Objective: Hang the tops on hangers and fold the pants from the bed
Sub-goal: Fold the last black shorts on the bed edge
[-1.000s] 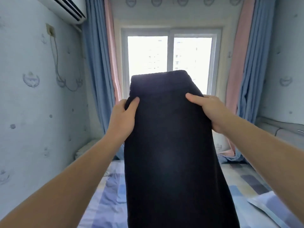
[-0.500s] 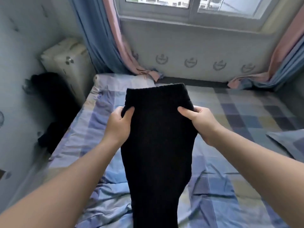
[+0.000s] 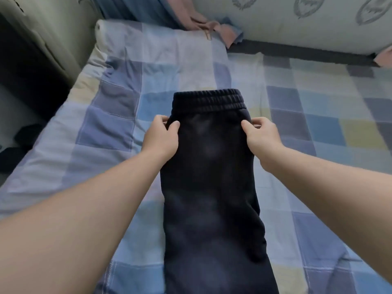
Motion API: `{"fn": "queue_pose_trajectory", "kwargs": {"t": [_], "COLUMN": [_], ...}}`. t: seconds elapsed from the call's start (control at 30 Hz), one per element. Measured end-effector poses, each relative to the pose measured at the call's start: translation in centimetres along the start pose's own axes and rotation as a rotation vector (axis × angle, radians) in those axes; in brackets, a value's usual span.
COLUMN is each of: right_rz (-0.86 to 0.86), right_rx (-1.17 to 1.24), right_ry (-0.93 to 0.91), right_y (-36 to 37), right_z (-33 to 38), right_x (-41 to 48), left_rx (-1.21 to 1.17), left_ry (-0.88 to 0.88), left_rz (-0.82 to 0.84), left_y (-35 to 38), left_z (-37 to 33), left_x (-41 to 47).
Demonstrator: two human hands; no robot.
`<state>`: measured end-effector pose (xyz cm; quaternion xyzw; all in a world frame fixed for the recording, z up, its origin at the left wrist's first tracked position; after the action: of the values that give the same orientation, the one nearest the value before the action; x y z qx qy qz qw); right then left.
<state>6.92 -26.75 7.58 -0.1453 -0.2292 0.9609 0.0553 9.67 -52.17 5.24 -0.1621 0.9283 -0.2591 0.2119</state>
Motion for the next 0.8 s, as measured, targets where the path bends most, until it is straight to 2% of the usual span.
{"fn": "queue_pose_trajectory", "kwargs": {"t": [0.13,0.23,0.4,0.53,0.8], "right_rz": [0.111,0.198,0.307,0.367,0.425], "right_rx": [-0.287,-0.385,-0.63,-0.752,-0.75], "right_ry": [0.049,0.096,0.002,-0.066,-0.055], "right_y": [2.0,1.8,-1.0,-4.3,-10.3], "right_z": [-6.8,-10.2,-12.1,-13.2,-15.1], "right_x": [-3.3,-7.9,-13.4,-18.6,-33.0], "left_rx": [0.303,0.487,0.725,0.759,0.66], "left_ry": [-0.024,0.006,0.112,0.127,-0.014], "left_rz": [0.056,0.131,0.228,0.241,0.238], "left_y": [3.0,4.0,4.9,4.3,2.4], "left_z": [5.8,9.1,11.1,11.2,13.3], "left_x": [-3.9,-9.2,-17.7,-24.6,-41.2]}}
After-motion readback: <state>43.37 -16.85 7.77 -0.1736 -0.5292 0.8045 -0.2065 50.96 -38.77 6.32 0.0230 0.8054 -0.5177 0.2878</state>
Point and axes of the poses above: each hand's wrist, its own x-axis towards the middle knuckle, its own y-axis out of the palm, z = x × y, the point moved 6 cm from there along x, towards the middle knuckle, and after that the axes turned 4 degrees about -y, right-handed, at the moved point
